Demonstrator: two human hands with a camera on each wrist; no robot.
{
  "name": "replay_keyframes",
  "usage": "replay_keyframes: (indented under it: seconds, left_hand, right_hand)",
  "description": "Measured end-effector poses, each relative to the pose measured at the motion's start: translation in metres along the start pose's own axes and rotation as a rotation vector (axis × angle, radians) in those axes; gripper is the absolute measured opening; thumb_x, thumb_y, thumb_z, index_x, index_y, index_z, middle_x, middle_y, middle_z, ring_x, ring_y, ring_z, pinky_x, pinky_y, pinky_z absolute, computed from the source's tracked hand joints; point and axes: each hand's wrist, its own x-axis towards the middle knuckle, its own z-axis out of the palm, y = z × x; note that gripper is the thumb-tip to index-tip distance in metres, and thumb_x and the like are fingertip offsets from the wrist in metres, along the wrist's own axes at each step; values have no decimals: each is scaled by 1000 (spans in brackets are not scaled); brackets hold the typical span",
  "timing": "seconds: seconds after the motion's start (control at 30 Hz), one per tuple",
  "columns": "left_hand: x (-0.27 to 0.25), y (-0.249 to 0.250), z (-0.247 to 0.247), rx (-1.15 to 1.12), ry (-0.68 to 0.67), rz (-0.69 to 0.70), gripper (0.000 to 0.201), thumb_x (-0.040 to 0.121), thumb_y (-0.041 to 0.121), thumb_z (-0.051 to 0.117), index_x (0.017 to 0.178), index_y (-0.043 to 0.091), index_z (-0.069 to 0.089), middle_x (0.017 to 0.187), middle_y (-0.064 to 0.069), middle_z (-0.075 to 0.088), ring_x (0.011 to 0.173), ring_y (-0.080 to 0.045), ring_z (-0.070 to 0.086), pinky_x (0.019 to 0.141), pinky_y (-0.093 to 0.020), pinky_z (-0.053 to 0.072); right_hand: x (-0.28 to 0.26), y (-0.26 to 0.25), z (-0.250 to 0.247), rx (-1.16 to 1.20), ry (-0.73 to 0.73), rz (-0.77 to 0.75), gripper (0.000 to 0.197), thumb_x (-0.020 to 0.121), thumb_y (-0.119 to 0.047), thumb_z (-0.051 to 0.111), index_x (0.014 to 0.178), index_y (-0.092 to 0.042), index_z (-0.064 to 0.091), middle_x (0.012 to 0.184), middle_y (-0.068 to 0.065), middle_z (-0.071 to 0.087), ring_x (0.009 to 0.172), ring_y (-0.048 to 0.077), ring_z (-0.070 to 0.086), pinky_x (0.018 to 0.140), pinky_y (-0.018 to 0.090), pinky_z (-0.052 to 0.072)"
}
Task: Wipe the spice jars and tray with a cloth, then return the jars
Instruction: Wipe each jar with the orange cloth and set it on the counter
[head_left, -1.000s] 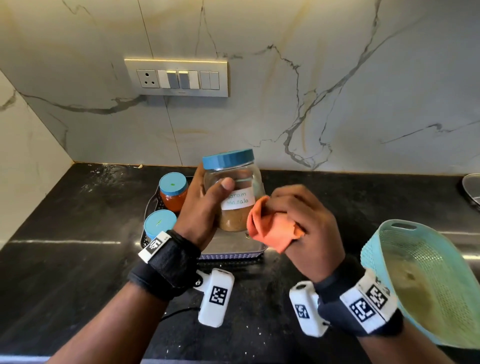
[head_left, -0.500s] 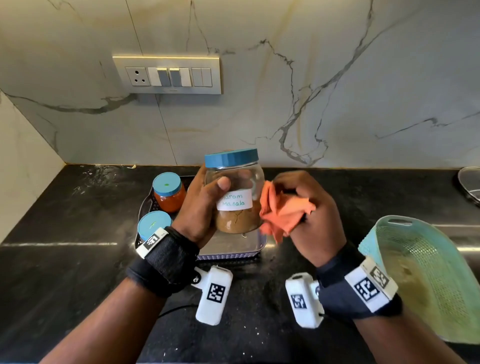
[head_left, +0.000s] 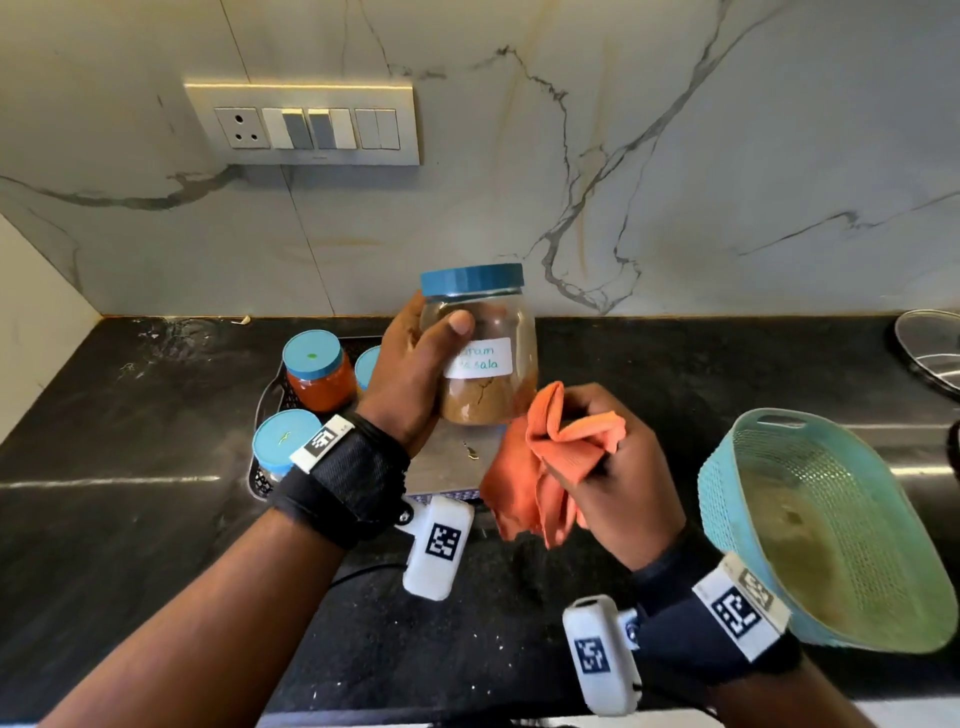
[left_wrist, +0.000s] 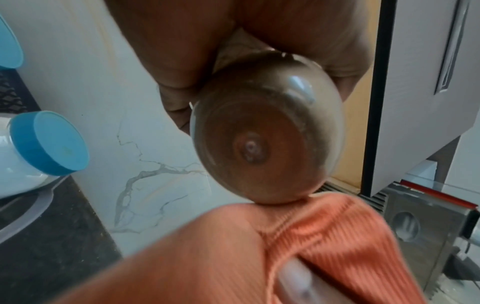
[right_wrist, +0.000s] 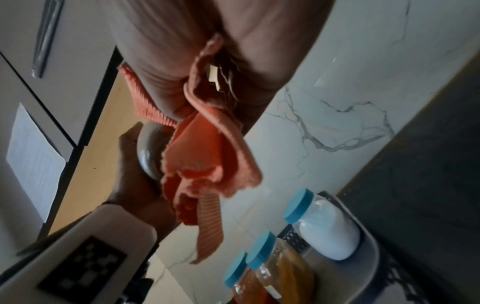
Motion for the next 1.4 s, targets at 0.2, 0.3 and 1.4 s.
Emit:
replay_keyframes:
  seconds: [0.2,0.3,1.4]
  left_hand:
    - [23,-20,4,340,-164,-14,92,73,34,83,148,37,29,132,-7,61,114,-22,68,92,-35,58]
    - [44,-35,14,508,-275,0,93,80,14,84,152,30,27,131,3,56,113,-10,65,93,-19,54]
    - [165,-135,95,1376,-691,-4,105,65,26,92,152,21,34,151,-11,41,137,-31,43,114,-44,38]
  right_hand:
    - [-18,6,-43,-13,116,93,20,82,-16,72,99,-27,68,84,-3,73,78,19,71,71,36,56]
    - [-21,2,-69,-47,302,82,22,86,2,69,93,-19,66,67,11,67,59,13,66,56,22,52]
    - [-27,25,-127,-126,501,146,22,80,14,70,96,1,65,84,-19,70,79,-3,64,71,9,48]
